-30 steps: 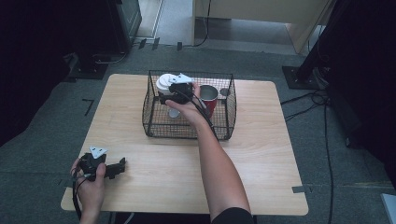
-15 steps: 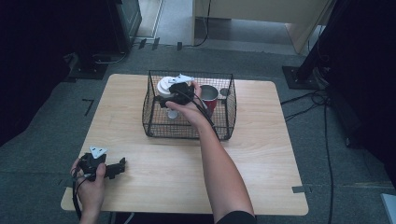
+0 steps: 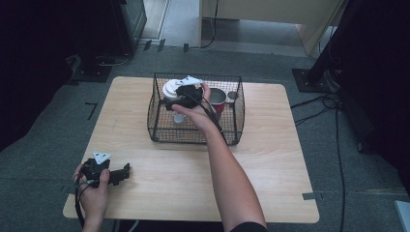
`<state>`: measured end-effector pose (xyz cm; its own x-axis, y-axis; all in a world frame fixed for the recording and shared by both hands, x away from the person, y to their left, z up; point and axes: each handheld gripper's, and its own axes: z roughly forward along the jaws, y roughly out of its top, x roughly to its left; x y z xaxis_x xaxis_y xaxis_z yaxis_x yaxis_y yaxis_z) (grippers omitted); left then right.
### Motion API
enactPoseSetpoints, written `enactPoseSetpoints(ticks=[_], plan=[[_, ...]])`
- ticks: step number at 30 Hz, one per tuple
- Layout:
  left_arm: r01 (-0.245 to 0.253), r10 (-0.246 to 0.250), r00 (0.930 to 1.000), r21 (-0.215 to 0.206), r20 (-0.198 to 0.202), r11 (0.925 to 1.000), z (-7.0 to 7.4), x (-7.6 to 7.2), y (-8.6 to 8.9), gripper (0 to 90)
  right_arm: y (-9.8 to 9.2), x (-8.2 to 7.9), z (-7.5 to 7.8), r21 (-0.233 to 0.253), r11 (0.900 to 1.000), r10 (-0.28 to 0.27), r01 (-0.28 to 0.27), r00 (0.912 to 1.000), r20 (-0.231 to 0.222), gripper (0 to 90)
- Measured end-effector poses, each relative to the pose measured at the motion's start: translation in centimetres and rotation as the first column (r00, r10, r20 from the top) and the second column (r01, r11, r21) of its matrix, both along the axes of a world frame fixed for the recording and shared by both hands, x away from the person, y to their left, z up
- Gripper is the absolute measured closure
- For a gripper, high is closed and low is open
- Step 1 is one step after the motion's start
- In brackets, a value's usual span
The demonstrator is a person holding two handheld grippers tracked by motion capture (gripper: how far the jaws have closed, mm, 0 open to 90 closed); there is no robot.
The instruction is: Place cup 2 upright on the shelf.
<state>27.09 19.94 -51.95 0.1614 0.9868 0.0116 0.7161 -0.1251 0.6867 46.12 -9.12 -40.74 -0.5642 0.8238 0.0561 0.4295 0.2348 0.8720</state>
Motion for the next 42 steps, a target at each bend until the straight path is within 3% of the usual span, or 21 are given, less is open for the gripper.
enactPoseSetpoints(ticks=[7,13,21,42], plan=[[0.000,0.000,1.0000,-0.001,0.000,1.0000,0.0,0.0,0.0,0.1,-0.1,-0.5,0.2,-0.025,1.000,-0.011,0.012,0.9998,0.018,5.3],[0.000,0.000,1.0000,-0.001,0.000,1.0000,0.0,0.0,0.0,0.1,0.1,-1.0,0.5,-0.058,0.998,0.019,-0.017,0.9991,0.038,5.1],[0.001,-0.001,1.0000,0.000,0.000,1.0000,0.0,0.1,0.0,0.1,-0.2,-1.1,0.9,-0.045,0.998,0.038,-0.035,0.9979,0.053,5.1],[0.001,-0.001,1.0000,0.000,0.000,1.0000,0.0,0.1,0.0,0.1,-1.1,-1.7,4.4,-0.012,0.999,0.045,-0.044,0.9914,0.123,5.7]])
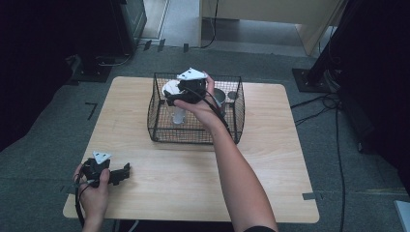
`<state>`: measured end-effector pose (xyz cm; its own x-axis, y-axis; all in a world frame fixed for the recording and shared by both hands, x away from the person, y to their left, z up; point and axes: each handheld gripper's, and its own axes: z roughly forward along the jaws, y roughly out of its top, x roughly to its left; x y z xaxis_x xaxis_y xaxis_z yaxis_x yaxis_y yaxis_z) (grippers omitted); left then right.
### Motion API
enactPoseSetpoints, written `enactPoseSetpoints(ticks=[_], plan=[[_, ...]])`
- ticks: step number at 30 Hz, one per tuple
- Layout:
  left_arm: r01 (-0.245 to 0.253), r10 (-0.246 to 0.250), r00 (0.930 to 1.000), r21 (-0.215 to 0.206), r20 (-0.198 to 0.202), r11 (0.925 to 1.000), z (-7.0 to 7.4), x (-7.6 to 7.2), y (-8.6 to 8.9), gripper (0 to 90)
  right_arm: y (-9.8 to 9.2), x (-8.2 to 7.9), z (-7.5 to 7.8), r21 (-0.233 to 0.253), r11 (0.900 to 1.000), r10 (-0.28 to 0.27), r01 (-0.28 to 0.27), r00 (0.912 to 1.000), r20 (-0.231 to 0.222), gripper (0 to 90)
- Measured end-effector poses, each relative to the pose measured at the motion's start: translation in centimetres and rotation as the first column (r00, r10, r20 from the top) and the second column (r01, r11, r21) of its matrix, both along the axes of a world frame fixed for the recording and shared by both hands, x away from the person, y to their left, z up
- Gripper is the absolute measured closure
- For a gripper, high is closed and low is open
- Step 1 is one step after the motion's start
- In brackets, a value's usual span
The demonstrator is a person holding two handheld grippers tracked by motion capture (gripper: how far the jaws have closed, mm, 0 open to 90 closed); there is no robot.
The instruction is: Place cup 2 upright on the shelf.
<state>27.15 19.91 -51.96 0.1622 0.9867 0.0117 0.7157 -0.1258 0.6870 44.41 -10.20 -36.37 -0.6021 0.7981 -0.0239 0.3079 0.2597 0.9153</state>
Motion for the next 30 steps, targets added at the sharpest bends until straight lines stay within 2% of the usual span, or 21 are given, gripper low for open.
enactPoseSetpoints(ticks=[9,18,30], plan=[[0.000,0.000,1.0000,0.000,0.000,1.0000,0.0,0.0,0.0,0.0,-1.4,-1.3,0.6,0.027,1.000,0.006,-0.006,0.9998,0.021,5.4],[-0.001,0.001,1.0000,-0.002,0.001,1.0000,0.0,0.0,0.0,0.1,-4.2,-3.3,0.3,0.022,0.999,-0.027,0.026,0.9994,0.020,5.2],[-0.001,0.001,1.0000,-0.001,0.001,1.0000,0.0,0.0,0.0,0.0,-7.8,-6.0,-0.1,0.041,0.997,-0.064,0.064,0.9977,0.022,5.1]])
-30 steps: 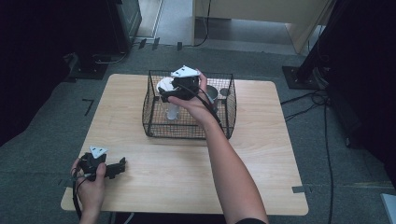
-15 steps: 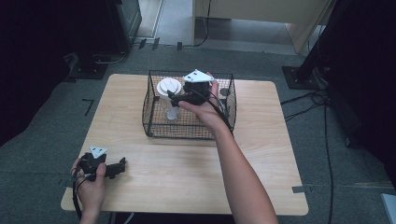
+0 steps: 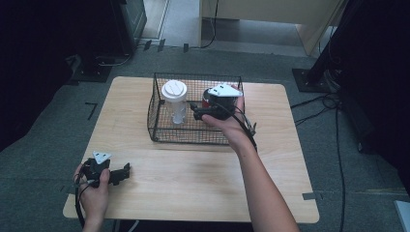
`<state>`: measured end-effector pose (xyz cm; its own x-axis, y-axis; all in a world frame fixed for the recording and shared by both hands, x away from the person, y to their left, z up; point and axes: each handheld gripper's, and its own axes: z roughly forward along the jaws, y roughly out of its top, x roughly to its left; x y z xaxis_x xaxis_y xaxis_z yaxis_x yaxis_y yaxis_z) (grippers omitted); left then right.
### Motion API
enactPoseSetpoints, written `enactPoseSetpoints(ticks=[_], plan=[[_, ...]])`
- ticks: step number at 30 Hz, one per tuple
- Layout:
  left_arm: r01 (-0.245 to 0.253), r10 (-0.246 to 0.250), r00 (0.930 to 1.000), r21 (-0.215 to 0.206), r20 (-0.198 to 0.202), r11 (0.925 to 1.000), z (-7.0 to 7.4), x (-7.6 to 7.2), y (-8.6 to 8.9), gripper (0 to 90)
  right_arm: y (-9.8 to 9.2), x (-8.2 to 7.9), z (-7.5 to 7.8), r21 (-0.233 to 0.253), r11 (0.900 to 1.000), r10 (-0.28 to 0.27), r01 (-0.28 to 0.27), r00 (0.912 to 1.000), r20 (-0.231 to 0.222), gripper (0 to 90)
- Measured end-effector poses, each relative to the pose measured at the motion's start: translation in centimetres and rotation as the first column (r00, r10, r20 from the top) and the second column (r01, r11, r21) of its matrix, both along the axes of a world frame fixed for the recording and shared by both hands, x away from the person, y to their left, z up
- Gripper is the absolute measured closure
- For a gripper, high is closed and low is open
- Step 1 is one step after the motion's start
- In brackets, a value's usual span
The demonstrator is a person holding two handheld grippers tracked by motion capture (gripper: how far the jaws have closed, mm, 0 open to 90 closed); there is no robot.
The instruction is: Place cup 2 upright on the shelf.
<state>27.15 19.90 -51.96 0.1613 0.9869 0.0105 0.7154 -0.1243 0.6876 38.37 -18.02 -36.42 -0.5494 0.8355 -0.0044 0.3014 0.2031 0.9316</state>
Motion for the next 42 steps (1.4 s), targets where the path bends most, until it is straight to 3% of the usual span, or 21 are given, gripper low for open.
enactPoseSetpoints(ticks=[15,32,42], plan=[[-0.001,0.001,1.0000,-0.001,0.001,1.0000,0.0,0.0,0.0,0.1,-4.2,-3.5,-0.8,-0.023,0.998,-0.058,0.059,0.9981,0.021,5.0],[-0.001,0.001,1.0000,-0.001,0.002,1.0000,0.0,0.0,0.0,0.1,-8.9,-7.5,-2.5,0.029,0.991,-0.128,0.128,0.9916,0.019,5.1],[-0.001,0.001,1.0000,-0.001,0.001,1.0000,0.0,0.0,0.0,0.1,-11.9,-9.4,-4.6,0.042,0.983,-0.180,0.180,0.9837,-0.009,4.8]])
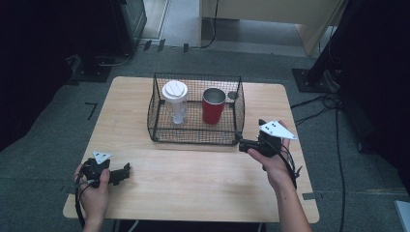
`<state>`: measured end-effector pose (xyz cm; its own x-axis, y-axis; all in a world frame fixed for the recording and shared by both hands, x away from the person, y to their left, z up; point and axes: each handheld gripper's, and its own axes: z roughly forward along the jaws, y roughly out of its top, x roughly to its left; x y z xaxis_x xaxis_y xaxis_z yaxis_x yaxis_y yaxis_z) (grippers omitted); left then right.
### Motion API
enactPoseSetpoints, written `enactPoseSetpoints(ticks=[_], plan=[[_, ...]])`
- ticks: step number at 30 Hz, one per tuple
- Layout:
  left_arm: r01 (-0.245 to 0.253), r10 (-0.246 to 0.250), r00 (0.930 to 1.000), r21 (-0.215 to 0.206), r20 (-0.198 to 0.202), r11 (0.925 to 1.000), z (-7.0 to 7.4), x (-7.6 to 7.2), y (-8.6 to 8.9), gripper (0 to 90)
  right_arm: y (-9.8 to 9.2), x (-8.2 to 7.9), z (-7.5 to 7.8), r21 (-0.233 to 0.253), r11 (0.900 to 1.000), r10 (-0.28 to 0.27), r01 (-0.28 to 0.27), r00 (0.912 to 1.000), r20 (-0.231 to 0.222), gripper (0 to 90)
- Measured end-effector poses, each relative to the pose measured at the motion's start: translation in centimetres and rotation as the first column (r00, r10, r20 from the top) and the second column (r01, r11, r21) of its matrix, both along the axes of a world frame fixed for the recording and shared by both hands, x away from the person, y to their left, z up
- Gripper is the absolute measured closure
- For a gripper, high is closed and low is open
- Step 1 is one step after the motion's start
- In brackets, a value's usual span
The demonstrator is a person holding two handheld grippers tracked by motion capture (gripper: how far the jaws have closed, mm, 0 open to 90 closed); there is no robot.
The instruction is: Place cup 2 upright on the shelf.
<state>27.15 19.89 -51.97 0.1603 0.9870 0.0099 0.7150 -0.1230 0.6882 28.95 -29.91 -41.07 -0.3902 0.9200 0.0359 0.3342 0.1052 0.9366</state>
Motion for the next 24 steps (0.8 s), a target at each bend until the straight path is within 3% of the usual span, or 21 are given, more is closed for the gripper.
enactPoseSetpoints(ticks=[14,24], plan=[[0.001,-0.001,1.0000,0.000,0.001,1.0000,0.0,0.0,0.0,0.1,-3.9,-1.8,-3.2,-0.014,0.997,-0.082,0.082,0.9954,-0.049,4.8],[0.002,-0.002,1.0000,0.002,0.000,1.0000,0.0,0.0,0.0,0.1,-7.0,-3.3,-5.6,-0.014,0.987,-0.161,0.161,0.9826,-0.092,4.8]])
